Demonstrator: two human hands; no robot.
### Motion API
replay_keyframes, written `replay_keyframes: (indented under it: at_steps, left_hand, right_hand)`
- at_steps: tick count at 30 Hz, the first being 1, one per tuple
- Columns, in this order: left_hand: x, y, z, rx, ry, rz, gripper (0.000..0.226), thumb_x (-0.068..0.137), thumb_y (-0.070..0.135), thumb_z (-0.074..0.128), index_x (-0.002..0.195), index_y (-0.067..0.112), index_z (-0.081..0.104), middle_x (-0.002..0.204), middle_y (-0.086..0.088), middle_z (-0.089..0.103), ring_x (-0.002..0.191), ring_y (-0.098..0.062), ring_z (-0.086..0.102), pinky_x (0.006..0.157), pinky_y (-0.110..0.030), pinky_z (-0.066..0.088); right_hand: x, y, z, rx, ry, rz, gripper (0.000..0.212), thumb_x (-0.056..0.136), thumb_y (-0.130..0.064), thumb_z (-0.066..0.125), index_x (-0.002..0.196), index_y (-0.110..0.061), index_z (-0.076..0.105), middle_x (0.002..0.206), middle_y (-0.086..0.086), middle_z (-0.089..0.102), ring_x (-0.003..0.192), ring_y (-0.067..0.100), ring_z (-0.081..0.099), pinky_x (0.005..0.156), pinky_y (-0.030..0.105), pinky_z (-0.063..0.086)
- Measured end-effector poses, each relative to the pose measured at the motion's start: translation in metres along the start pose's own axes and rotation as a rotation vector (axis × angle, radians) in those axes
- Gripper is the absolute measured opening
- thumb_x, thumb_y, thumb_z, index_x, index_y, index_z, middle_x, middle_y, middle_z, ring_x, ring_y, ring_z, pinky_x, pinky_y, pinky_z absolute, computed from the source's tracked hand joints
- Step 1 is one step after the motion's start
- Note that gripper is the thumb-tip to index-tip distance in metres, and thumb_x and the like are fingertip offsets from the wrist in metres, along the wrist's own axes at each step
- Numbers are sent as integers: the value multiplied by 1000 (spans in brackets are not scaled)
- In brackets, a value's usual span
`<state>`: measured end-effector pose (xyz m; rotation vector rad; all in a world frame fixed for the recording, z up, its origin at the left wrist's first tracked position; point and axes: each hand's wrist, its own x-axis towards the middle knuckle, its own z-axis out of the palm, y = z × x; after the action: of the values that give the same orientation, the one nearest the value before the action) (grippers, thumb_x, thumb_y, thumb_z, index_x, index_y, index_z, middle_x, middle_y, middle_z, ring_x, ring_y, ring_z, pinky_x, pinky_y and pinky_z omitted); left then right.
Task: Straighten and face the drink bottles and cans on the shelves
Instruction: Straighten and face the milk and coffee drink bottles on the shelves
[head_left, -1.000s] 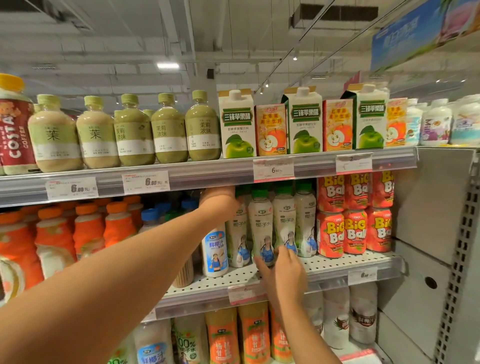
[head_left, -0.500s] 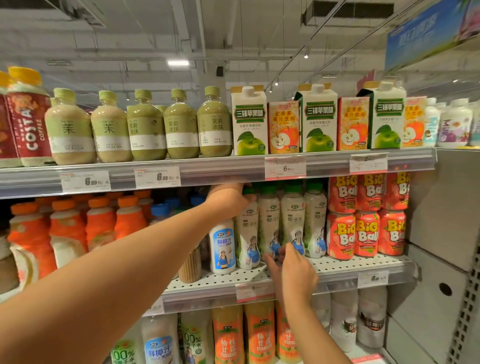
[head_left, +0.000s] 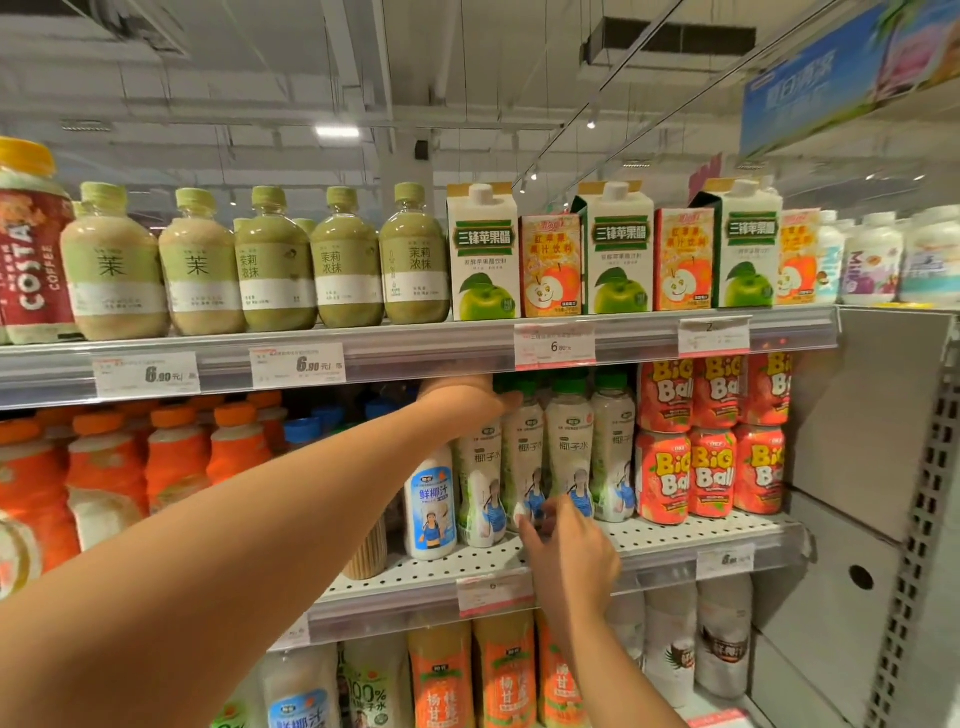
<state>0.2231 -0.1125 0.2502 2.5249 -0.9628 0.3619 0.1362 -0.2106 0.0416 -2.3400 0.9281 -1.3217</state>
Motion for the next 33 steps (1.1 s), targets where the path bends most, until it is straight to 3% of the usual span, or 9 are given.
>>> replay_keyframes:
  at_steps: [6,9,17,20,24,28,33]
  left_hand:
    - [18,19,10,73,-24,117,66,94,55,60,153,32,38,145,-2,53,124,-26,55,93,-35,50]
    - [23,10,7,65,-66,141,57,98,46,60,150,29,43,144,-4,54,125,-26,54,91,-30,43]
    - [19,0,-1,-65,-128,172,56,97,43,64,149,28,48,147,-2,56,130,-25,52,107,-33,42]
    - [15,0,0,-105,-107,193,56,96,42,66,148,30,48,145,-1,57,127,-24,54,105,-33,44]
    - [9,-15,-2,-178,-137,174,53,92,49,69,141,34,53,132,4,64,115,-21,62,99,-36,53]
    - [4,-39,-10,-145,-162,185,57,85,50,76,134,35,52,120,7,65,108,-18,64,92,-35,56]
    - [-2,-49,-10,-46,-71,203,60,84,48,78,136,33,51,124,6,63,108,-19,59,89,-33,53]
  right_hand:
    - [2,1,-4,38,-9,-9,29,86,-61,64,83,-34,55,61,-16,55,62,8,53,53,26,29]
    - [2,2,-2,33,-36,-9,30,87,-64,60,87,-35,55,63,-16,59,66,6,55,54,26,29]
    - [2,4,0,68,-24,5,42,82,-76,54,99,-37,53,70,-19,59,68,6,55,63,30,37]
    - [3,4,3,50,-13,5,51,82,-78,49,110,-37,58,74,-19,61,74,7,57,67,30,39]
    - [6,6,4,-42,-47,-4,41,89,-69,52,110,-36,62,78,-17,61,75,7,55,63,28,33]
    - [6,3,2,-39,17,-5,53,82,-74,45,109,-34,67,74,-16,61,70,12,51,63,29,30]
    - [7,2,1,-71,-15,9,60,84,-79,44,125,-39,62,89,-19,68,87,14,64,66,30,30]
